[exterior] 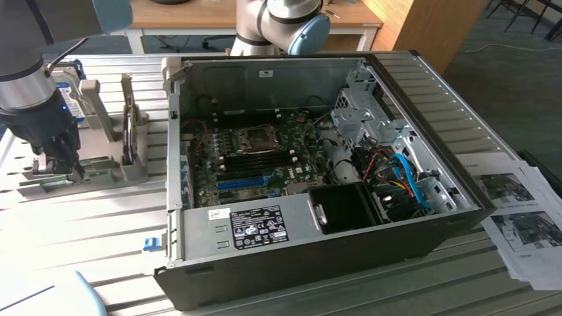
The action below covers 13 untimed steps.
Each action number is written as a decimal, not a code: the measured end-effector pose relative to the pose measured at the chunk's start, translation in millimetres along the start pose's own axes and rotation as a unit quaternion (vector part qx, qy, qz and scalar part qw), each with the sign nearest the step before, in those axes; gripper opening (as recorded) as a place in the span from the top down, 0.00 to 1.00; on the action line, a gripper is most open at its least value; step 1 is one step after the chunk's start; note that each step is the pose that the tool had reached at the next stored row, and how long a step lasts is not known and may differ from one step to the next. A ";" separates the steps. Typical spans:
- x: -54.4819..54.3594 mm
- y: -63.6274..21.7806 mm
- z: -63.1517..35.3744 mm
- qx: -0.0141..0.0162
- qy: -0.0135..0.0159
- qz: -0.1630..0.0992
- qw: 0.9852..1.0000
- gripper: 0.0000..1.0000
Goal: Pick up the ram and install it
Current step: 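Pick up the ram and move it above insertion slot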
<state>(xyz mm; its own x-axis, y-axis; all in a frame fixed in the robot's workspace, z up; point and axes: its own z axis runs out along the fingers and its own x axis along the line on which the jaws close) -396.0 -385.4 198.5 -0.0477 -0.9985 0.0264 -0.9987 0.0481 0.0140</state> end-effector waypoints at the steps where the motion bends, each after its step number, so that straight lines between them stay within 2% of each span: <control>1: 0.0 0.0 0.0 0.000 0.000 0.000 1.000 0.88; 13: 0.0 0.0 0.0 0.000 0.000 -0.007 1.000 0.88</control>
<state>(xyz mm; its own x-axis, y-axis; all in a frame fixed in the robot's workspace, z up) -395.9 -385.5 198.4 -0.0330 -0.9991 0.0264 -0.9993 0.0333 0.0139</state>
